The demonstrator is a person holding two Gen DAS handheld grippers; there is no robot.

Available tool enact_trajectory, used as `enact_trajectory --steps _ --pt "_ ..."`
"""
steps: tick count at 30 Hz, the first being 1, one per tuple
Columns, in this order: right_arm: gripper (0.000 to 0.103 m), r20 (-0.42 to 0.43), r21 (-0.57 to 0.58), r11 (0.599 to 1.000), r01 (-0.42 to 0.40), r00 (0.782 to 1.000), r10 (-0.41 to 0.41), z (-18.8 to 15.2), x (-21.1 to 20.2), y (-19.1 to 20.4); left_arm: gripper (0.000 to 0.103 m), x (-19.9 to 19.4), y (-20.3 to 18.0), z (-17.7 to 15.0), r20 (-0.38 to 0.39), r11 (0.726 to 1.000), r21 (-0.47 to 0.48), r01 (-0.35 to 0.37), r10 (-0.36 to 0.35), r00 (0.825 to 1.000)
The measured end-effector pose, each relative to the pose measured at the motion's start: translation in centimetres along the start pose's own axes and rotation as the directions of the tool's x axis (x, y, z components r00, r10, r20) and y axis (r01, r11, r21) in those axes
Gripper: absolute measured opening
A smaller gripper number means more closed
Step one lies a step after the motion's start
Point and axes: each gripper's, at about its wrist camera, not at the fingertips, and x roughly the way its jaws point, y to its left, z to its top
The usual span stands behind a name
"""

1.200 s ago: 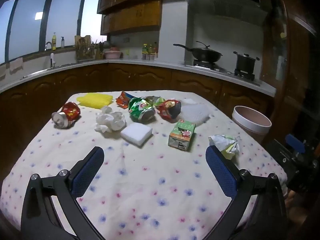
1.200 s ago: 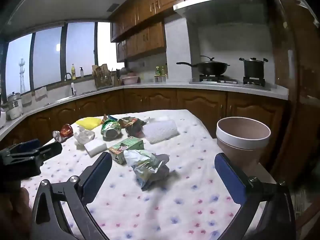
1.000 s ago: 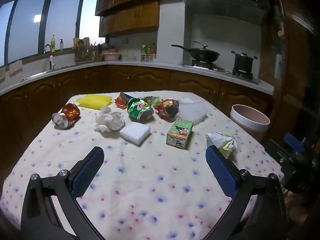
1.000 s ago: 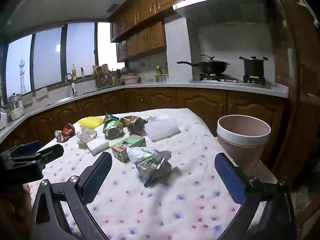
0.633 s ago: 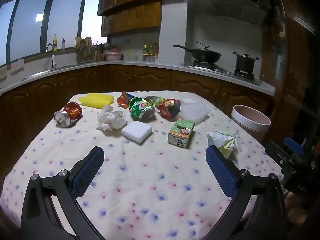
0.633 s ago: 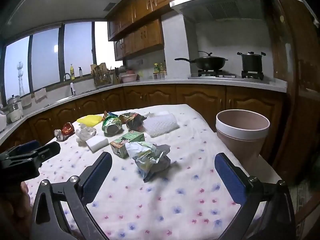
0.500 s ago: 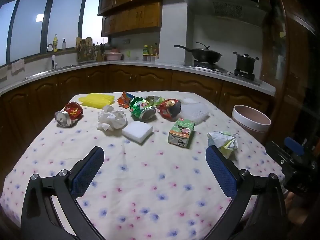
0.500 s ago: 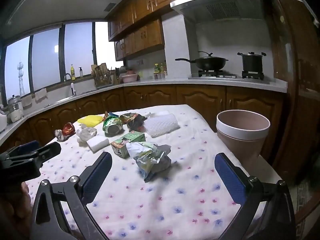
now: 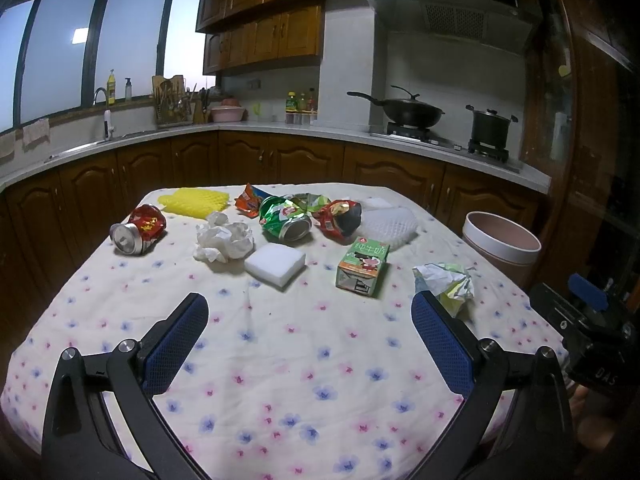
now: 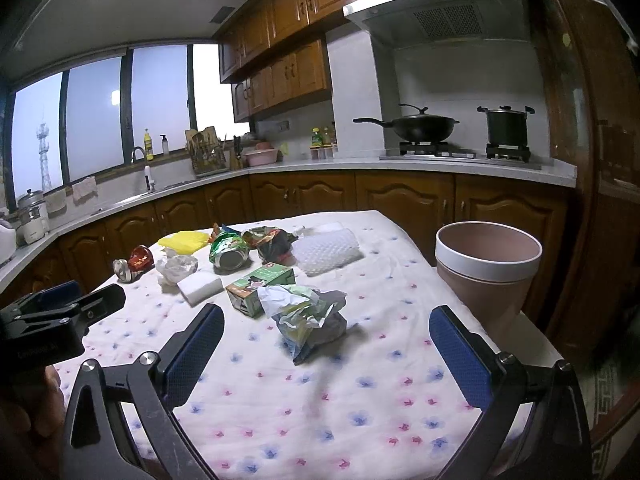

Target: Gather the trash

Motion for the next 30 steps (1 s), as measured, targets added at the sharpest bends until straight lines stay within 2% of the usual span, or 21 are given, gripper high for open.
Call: enact_trajectory --steps 30 --pt "0.103 -0.001 -0.001 1.000 -0.004 1.000 0.004 0.08 0.00 0.44 0.103 -0.01 0.00 -0.07 -0.001 1.000 -0.001 0.005 -0.005 1.000"
